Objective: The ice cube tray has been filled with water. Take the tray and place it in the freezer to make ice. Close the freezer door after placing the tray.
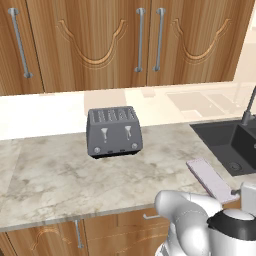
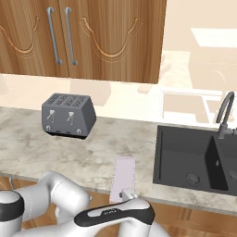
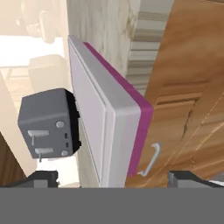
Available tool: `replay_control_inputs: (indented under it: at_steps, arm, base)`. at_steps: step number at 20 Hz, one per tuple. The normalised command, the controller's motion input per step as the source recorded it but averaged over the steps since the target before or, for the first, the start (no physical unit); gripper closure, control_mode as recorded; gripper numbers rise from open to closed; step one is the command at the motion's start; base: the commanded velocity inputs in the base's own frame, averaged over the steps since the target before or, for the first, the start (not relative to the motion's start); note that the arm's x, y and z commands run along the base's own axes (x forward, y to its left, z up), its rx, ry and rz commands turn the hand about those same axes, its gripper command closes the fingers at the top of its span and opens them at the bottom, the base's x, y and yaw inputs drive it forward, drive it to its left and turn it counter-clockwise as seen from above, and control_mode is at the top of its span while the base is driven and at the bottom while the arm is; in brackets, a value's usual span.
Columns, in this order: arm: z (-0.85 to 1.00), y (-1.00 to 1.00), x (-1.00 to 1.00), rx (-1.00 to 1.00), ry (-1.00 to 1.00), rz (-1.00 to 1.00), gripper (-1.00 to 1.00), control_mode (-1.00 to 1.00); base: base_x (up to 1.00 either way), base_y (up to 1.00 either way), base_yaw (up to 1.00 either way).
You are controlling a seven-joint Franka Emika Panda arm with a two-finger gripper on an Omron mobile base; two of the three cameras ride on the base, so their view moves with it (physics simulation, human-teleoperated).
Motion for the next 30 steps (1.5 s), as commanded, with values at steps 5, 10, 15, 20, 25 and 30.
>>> replay_control_inputs:
  at_steps: [5, 10, 15, 20, 25, 30]
  arm:
    - [0.00, 0.01, 0.15, -0.04, -0.04, -0.04, -1.00, -1.00]
    - [-0.01, 0.00, 0.08, -0.03, -0.03, -0.04, -1.00, -1.00]
    - [-0.04, 0.00, 0.05, -0.03, -0.02, -0.05, -1.00, -1.00]
    - [0.00, 0.00, 0.07, -0.04, -0.01, -0.06, -1.00, -1.00]
    - [0.00, 0.00, 0.06, -0.04, -0.03, -0.05, -1.00, -1.00]
    - [0.00, 0.00, 0.09, -0.04, -0.02, -0.06, -1.00, -1.00]
  base:
    - [0.00, 0.00, 0.00]
    - [0.00, 0.00, 0.00]
    - [0.00, 0.00, 0.00]
    - [0.00, 0.00, 0.00]
    - [0.00, 0.00, 0.00]
    - [0.00, 0.00, 0.00]
